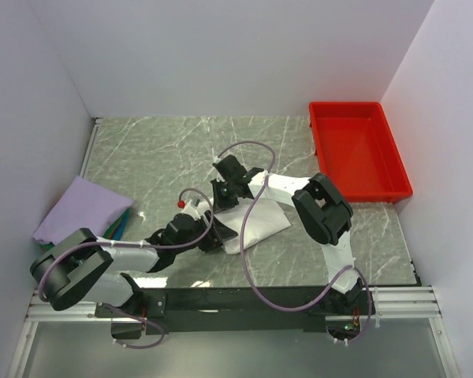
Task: Fold and stack the t-shirts
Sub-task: Fold the tshirt
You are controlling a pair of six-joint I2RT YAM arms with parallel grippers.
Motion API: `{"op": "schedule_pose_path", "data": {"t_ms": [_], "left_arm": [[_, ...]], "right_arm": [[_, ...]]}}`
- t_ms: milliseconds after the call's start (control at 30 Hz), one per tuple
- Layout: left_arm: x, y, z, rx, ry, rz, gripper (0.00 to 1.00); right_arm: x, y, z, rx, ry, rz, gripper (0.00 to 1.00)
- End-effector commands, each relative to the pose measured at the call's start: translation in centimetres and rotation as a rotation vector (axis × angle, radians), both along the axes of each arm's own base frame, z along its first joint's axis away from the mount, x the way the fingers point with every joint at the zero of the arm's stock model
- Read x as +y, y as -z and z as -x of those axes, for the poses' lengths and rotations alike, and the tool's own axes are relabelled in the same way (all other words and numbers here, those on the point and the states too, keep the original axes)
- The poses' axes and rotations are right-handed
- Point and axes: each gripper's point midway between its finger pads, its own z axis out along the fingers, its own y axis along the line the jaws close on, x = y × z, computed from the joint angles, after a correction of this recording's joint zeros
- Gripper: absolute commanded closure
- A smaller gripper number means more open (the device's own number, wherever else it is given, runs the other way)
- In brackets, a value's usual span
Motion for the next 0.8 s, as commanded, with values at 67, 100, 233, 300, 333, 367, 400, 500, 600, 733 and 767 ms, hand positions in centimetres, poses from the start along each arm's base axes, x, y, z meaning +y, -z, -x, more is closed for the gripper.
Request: {"op": "schedule_pose_path", "data": {"t_ms": [67,100,233,300,333,367,400,500,600,733,767], "left_arm": [[-1.2,-2.6,-1.0,-0.066,0.003,0.068,0.35],[-1.2,-2.6,-1.0,-0.067,0.004,0.067,0.35],[-1.6,-2.4,-0.7,-0.059,0.02,0.059,0.35],[-1.7,-1.9,-0.2,-0.038,0.029,0.059,0.35],[-1.7,-1.5,0.3,-0.031,0.036,0.06,0.35],[-1.7,-1.2,0.7,-0.019,0.044,0.058,0.36],[-1.7,-0.9,1.1,-0.004,0.049,0.057,0.37],[-1.9,-0.2,2.7,0.024,0.085,0.055,0.39],[-2.0,0.5,4.6,0.05,0.113,0.035,0.43],[-1.5,1.4,6.4,0.079,0.131,-0.009,0.49],[-1.1,1.8,6.7,0.094,0.127,-0.033,0.51]], "right_arm": [[-1.3,4.1,0.9,0.054,0.012,0.095,0.89],[-1.4,4.1,0.9,0.055,0.012,0.098,0.89],[-1.4,4.3,0.9,0.059,0.013,0.099,0.89],[-1.3,4.5,1.0,0.064,0.014,0.099,0.89],[-1.4,4.6,0.9,0.066,0.015,0.1,0.89],[-1.3,4.6,1.0,0.066,0.015,0.1,0.89],[-1.4,4.6,1.0,0.066,0.016,0.102,0.89],[-1.7,4.9,1.1,0.072,0.019,0.113,0.89],[-1.8,5.1,1.1,0.076,0.024,0.116,0.89],[-1.7,5.3,1.2,0.085,0.027,0.11,0.89],[-1.6,5.3,1.2,0.085,0.029,0.106,0.89]]}}
